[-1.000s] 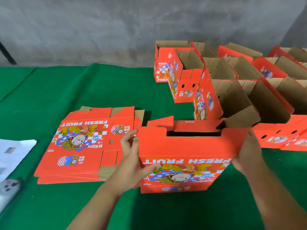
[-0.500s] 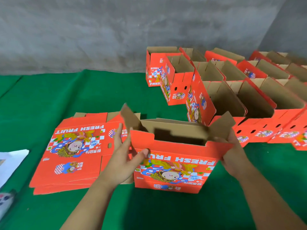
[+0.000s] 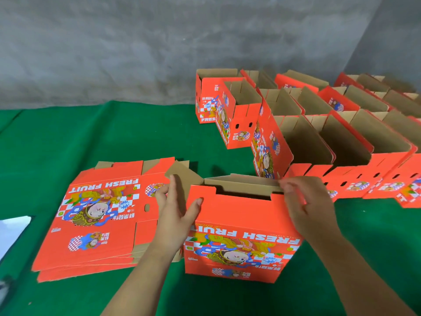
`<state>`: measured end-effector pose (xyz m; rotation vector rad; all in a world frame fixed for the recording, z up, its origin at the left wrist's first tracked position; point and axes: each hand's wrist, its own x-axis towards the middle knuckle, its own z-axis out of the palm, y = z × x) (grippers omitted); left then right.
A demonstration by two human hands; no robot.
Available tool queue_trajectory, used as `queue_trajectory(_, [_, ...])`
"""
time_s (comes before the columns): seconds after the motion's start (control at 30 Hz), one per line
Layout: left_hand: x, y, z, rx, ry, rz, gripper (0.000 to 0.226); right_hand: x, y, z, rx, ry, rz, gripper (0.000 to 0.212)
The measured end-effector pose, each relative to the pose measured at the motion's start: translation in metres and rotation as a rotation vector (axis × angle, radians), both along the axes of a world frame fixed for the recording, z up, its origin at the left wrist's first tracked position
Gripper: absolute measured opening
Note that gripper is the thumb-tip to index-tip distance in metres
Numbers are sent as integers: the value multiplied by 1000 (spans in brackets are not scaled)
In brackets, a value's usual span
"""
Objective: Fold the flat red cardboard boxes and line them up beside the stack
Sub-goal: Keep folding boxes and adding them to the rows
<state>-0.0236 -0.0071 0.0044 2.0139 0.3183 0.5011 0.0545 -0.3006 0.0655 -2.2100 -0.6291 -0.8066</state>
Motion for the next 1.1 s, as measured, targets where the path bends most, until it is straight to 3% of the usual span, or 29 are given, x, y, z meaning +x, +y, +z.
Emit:
queue_trajectory(0.07, [4, -1, 0, 40, -8, 25, 94, 0, 14, 4, -226, -61, -53, 12])
queue_trajectory(0.2, [8, 0, 1, 136, -5, 39, 96, -8, 34, -7, -563, 52, -356, 21])
queue_trajectory(0.33, [5, -1, 0, 143, 15, -24, 96, -3, 41, -9, -644, 128, -380, 46])
queue_trajectory(0.47, [3, 4, 1, 154, 127, -145, 80, -8, 47, -16, -834, 246, -373, 68])
queue_trajectory(0.53, [6, 8, 3, 198, 163, -169, 79, -9, 50, -14, -834, 237, -369, 66])
queue_trajectory(0.63, [12, 6, 6, 285, 183, -110, 95, -13, 61, -7, -760, 55, -335, 55])
queue_trajectory(0.73, [11, -5, 6, 246, 105, -35, 95, -21, 71, -9, -676, -41, -2, 50])
queue_trajectory(0.8, [8, -8, 4, 180, 55, 19, 86, -24, 69, -10, -746, 144, 166, 46])
queue_trajectory(0.9, [5, -10, 6, 81, 18, 46, 79, -19, 55, -12, -841, 482, 35, 69])
queue_trajectory(1.1, [-1, -11, 8, 222, -203, -168, 95, -15, 52, -21, -715, 581, -50, 86])
